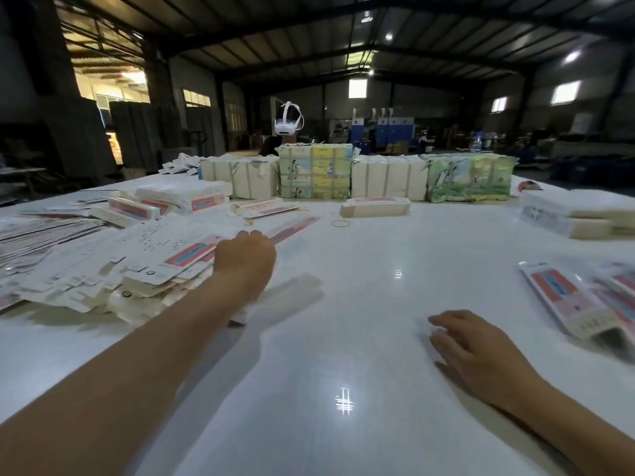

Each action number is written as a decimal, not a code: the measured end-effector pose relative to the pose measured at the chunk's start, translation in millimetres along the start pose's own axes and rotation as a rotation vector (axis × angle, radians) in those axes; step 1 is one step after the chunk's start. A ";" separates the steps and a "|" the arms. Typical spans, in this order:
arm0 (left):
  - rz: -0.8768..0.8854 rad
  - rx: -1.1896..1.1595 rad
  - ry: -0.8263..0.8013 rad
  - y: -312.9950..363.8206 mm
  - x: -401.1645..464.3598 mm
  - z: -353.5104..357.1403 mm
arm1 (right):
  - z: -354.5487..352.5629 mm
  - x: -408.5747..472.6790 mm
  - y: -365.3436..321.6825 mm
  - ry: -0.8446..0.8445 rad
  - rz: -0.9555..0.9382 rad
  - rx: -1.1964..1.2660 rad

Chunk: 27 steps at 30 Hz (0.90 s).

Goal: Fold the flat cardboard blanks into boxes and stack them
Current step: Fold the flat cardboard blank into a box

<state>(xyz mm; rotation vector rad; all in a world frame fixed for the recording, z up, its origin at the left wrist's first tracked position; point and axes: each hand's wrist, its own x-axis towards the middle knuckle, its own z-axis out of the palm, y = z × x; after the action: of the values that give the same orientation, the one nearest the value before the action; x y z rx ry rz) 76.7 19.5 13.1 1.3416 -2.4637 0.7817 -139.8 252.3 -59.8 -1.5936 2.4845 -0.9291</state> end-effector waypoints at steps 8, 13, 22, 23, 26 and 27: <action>0.600 -0.151 0.537 136.2 -50.1 -39.0 | -49.3 6.7 2.6 0.236 0.686 1.586; 0.567 -0.374 0.520 158.1 -66.0 -26.5 | -42.7 0.7 10.3 0.288 0.682 1.468; 0.345 -0.586 0.200 166.0 -67.6 -20.1 | -33.0 -8.6 0.8 0.045 0.328 1.267; 0.327 -0.629 0.211 165.1 -68.0 -20.2 | -31.5 -9.5 0.7 0.068 0.298 1.215; 0.265 -0.719 0.246 158.3 -67.3 -21.2 | -28.9 -13.8 0.8 0.261 0.133 0.835; 0.252 -0.717 0.250 156.1 -67.0 -21.3 | -27.8 -14.9 0.9 0.308 0.048 0.686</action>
<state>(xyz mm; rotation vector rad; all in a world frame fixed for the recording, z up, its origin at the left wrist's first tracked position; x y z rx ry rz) -16.8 147.2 -52.0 0.6425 -2.3730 0.0570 -143.2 277.9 -41.6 -1.2170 1.9771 -1.8688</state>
